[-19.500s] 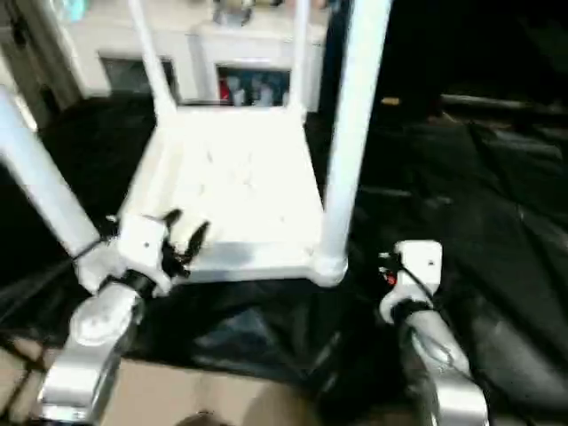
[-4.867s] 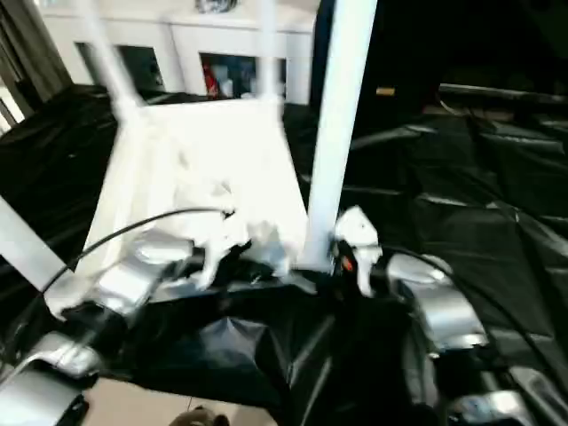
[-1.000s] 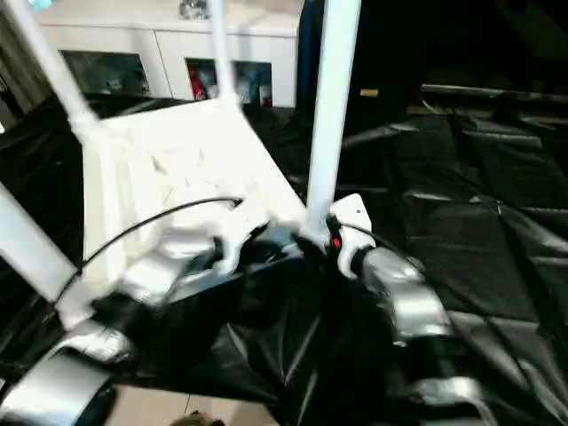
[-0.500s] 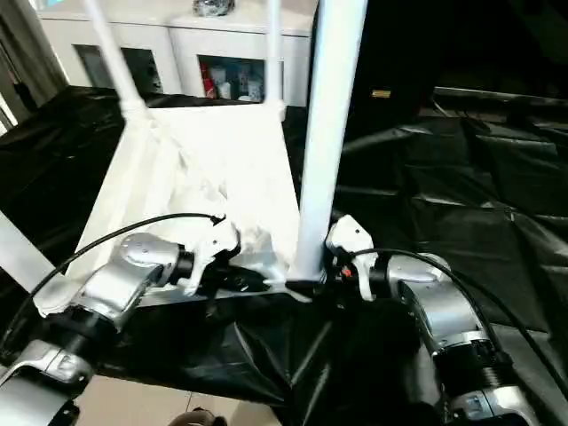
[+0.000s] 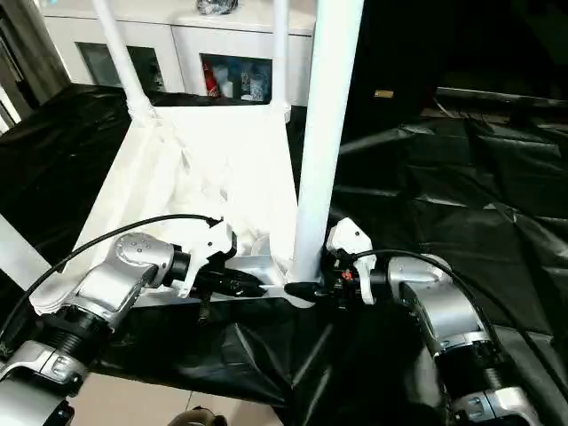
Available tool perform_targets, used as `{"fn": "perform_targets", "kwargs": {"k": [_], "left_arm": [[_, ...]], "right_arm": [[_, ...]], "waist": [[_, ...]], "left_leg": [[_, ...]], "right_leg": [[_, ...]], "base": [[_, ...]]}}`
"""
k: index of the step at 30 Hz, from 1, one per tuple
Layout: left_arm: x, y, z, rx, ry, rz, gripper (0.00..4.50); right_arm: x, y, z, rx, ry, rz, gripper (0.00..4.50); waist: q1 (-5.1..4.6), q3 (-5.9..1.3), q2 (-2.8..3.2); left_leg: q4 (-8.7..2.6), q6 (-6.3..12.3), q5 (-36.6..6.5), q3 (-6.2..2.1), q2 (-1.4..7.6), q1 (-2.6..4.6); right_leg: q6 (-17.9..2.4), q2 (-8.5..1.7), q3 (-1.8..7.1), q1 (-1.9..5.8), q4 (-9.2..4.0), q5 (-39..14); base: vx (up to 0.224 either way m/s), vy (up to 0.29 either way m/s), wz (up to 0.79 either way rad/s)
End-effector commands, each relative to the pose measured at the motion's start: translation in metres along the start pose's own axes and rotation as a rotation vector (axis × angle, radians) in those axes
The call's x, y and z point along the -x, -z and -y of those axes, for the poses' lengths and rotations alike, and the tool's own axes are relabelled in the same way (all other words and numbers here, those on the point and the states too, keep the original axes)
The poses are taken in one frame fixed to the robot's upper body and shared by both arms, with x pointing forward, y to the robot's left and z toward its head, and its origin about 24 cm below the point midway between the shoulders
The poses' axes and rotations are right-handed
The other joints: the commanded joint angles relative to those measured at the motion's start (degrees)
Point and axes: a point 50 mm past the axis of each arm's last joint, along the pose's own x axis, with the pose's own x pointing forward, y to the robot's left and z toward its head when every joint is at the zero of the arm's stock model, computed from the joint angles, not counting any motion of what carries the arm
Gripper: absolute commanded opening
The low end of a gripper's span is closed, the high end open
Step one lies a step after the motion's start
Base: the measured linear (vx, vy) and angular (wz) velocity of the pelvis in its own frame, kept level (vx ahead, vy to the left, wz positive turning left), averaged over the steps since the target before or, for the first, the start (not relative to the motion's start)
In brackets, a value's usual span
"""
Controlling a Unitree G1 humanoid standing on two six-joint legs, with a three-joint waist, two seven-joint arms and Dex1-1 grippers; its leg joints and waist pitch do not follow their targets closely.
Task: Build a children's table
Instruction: Rotate leg to tighten
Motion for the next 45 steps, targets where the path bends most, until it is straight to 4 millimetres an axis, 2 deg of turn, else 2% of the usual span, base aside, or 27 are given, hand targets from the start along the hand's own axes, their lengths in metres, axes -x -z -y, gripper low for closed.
{"fn": "perform_targets", "kwargs": {"k": [1, 6, 7, 9, 11, 13, 14, 16, 17, 18, 19, 20, 21, 22, 23, 25, 27, 31, 32, 34, 37, 41, 45], "left_arm": [[-0.006, -0.02, 0.005, -0.06, 0.064, 0.085, 0.0], [-0.011, -0.023, 0.001, -0.04, 0.006, 0.106, 0.0], [-0.015, -0.025, -0.002, -0.024, -0.029, 0.118, 0.0], [-0.025, -0.031, -0.011, 0.012, -0.131, 0.137, 0.0], [-0.032, -0.035, -0.017, 0.025, -0.197, 0.141, 0.0], [-0.046, -0.043, -0.022, 0.056, -0.28, 0.146, 0.0], [-0.05, -0.046, -0.024, 0.069, -0.309, 0.149, 0.0], [-0.058, -0.052, -0.025, 0.086, -0.348, 0.161, 0.0], [-0.062, -0.055, -0.025, 0.085, -0.359, 0.165, 0.0], [-0.065, -0.058, -0.025, 0.079, -0.359, 0.171, 0.0], [-0.069, -0.062, -0.024, 0.065, -0.346, 0.182, 0.0], [-0.069, -0.062, -0.024, 0.065, -0.346, 0.182, 0.0], [-0.071, -0.065, -0.022, 0.058, -0.327, 0.193, 0.0], [-0.071, -0.065, -0.022, 0.058, -0.327, 0.193, 0.0], [-0.069, -0.066, -0.02, 0.048, -0.287, 0.206, 0.0], [-0.068, -0.065, -0.02, 0.048, -0.273, 0.209, 0.0], [-0.063, -0.061, -0.019, 0.038, -0.244, 0.208, 0.0], [-0.055, -0.054, -0.016, 0.017, -0.176, 0.202, 0.0], [-0.052, -0.052, -0.014, 0.009, -0.154, 0.204, 0.0], [-0.049, -0.051, -0.012, 0.0, -0.128, 0.212, 0.0], [-0.041, -0.049, -0.009, -0.014, -0.066, 0.218, 0.0], [-0.03, -0.043, -0.008, -0.042, -0.013, 0.166, 0.0], [-0.023, -0.037, -0.007, -0.064, 0.015, 0.12, 0.0]], "right_arm": [[-0.008, 0.006, -0.008, -0.017, -0.043, -0.02, 2.7], [-0.016, 0.009, -0.005, -0.046, 0.033, -0.011, 2.67], [-0.021, 0.011, 0.0, -0.061, 0.122, -0.007, 2.67], [-0.032, 0.015, 0.01, -0.107, 0.306, -0.001, 2.67], [-0.039, 0.017, 0.014, -0.16, 0.395, 0.003, 2.66], [-0.049, 0.017, 0.016, -0.224, 0.504, 0.018, 2.66], [-0.053, 0.018, 0.017, -0.249, 0.543, 0.017, 2.66], [-0.061, 0.017, 0.019, -0.29, 0.623, 0.02, 2.66], [-0.065, 0.017, 0.02, -0.308, 0.66, 0.02, 2.66], [-0.068, 0.016, 0.02, -0.312, 0.682, 0.023, 2.66], [-0.074, 0.013, 0.018, -0.292, 0.676, 0.03, 2.66], [-0.074, 0.013, 0.018, -0.292, 0.676, 0.03, 2.66], [-0.078, 0.009, 0.016, -0.276, 0.634, 0.053, 2.66], [-0.078, 0.009, 0.016, -0.276, 0.634, 0.053, 3.22], [-0.075, 0.003, 0.016, -0.291, 0.584, 0.101, 3.36], [-0.072, 0.002, 0.017, -0.276, 0.575, 0.108, 3.43], [-0.064, 0.001, 0.019, -0.215, 0.556, 0.101, 3.8], [-0.05, -0.002, 0.017, -0.174, 0.429, 0.125, 3.84], [-0.046, -0.003, 0.016, -0.158, 0.398, 0.126, 3.84], [-0.041, -0.004, 0.016, -0.154, 0.365, 0.132, 3.84], [-0.027, -0.004, 0.012, -0.125, 0.263, 0.124, 3.84], [-0.007, 0.001, 0.004, -0.084, 0.102, 0.052, 3.84], [-0.002, 0.004, 0.001, -0.06, 0.052, -0.004, 3.84]], "waist": [[-0.11, -3.32, -1.04], [-0.29, -3.26, -1.07], [-0.4, -3.26, -1.15], [-1.03, -2.95, -1.2], [-1.81, -2.89, -1.32], [-2.05, -2.85, -1.21], [-1.91, -3.03, -1.11], [-1.93, -3.12, -0.93], [-1.9, -3.26, -0.73], [-1.96, -3.37, -0.77], [-1.94, -3.5, -0.59], [-1.99, -3.53, -0.71], [-1.8, -3.73, -0.49], [-1.88, -3.69, -0.63], [-1.78, -3.65, -0.62], [-1.69, -3.54, -0.6], [-1.66, -3.49, -0.62], [-1.58, -3.52, -0.65], [-1.38, -3.47, -0.77], [-1.2, -3.43, -0.8], [-0.9, -3.43, -0.71], [0.18, -3.43, -0.63], [0.27, -3.41, -0.59]], "left_leg": [[-3.9, 4.28, -9.6, -0.8, 3.27, 1.05], [-4.06, 3.74, -10.21, -0.87, 3.24, 0.98], [-4.1, 3.49, -10.32, -0.89, 3.2, 0.98], [-4.51, 1.6, -12.09, -1.04, 2.93, 0.89], [-4.65, 0.42, -13.88, -1.14, 2.74, 1.2], [-4.63, 0.29, -14.17, -1.04, 2.71, 1.31], [-4.56, 0.19, -14.26, -1.12, 2.73, 1.44], [-4.59, 0.25, -13.03, -1.1, 2.73, 1.27], [-4.57, 0.21, -12.68, -1.19, 2.68, 1.23], [-4.53, 0.32, -11.8, -1.14, 2.73, 1.19], [-4.46, 0.4, -11.34, -1.15, 2.71, 1.2], [-4.35, 0.68, -10.64, -1.07, 2.64, 1.03], [-4.17, 1.31, -9.61, -1.07, 2.63, 1.12], [-4.1, 1.76, -9.15, -0.99, 2.58, 0.99], [-4.04, 2.75, -9.12, -0.93, 2.54, 0.93], [-4.14, 2.91, -9.85, -0.96, 2.63, 0.92], [-4.23, 2.67, -10.51, -0.99, 2.75, 1.02], [-4.19, 3.17, -10.56, -1.01, 2.84, 1.0], [-4.09, 4.01, -10.12, -0.94, 2.94, 0.95], [-4.12, 4.25, -10.01, -0.97, 2.98, 0.93], [-4.02, 4.51, -10.04, -0.86, 3.15, 1.01], [-3.92, 4.76, -10.03, -0.84, 3.35, 1.06], [-3.98, 4.31, -10.48, -0.91, 3.32, 1.0]], "right_leg": [[-13.2, -4.23, 2.11, 2.44, -3.81, -8.24], [-12.94, -4.33, 2.14, 2.37, -3.91, -9.58], [-12.91, -4.25, 2.12, 2.3, -3.93, -9.87], [-12.1, -4.32, 2.11, 2.33, -4.32, -13.78], [-11.2, -4.37, 2.09, 2.29, -4.76, -17.03], [-10.29, -4.31, 2.24, 2.14, -5.12, -18.14], [-9.98, -4.46, 2.28, 2.16, -5.08, -18.14], [-9.92, -4.24, 2.3, 2.2, -4.88, -15.9], [-10.08, -4.29, 2.24, 2.31, -4.76, -14.55], [-10.38, -4.21, 2.23, 2.35, -4.58, -12.3], [-10.61, -4.22, 2.21, 2.41, -4.46, -11.05], [-10.84, -4.09, 2.17, 2.53, -4.27, -8.69], [-11.22, -4.14, 2.15, 2.71, -4.0, -6.22], [-11.4, -4.11, 2.17, 2.76, -4.01, -5.08], [-11.78, -4.18, 2.15, 2.9, -4.03, -4.46], [-11.72, -4.25, 2.11, 2.9, -4.21, -6.19], [-11.53, -4.29, 2.11, 2.87, -4.34, -7.7], [-11.92, -4.28, 2.12, 2.97, -4.23, -6.88], [-12.19, -4.29, 2.16, 2.97, -4.13, -6.02], [-12.32, -4.35, 2.1, 2.96, -4.13, -6.76], [-12.53, -4.31, 2.16, 2.83, -4.11, -7.5], [-12.51, -4.27, 2.16, 2.65, -4.04, -8.13], [-12.59, -4.34, 2.11, 2.58, -4.11, -9.02]], "base": [[0.0, 0.0, 0.0], [0.0, 0.0, 0.0], [0.0, 0.0, 0.0], [0.0, 0.0, 0.0], [0.0, 0.0, 0.0], [0.0, 0.0, 0.0], [0.0, 0.0, 0.0], [0.0, 0.0, 0.0], [0.0, 0.0, 0.0], [0.0, 0.0, 0.0], [0.0, 0.0, 0.0], [0.0, 0.0, 0.0], [0.0, 0.0, 0.0], [0.0, 0.0, 0.0], [0.0, 0.0, 0.0], [0.0, 0.0, 0.0], [0.0, 0.0, 0.0], [0.0, 0.0, 0.0], [0.0, 0.0, 0.0], [0.0, 0.0, 0.0], [0.0, 0.0, 0.0], [0.0, 0.0, 0.0], [0.0, 0.0, 0.0]]}}
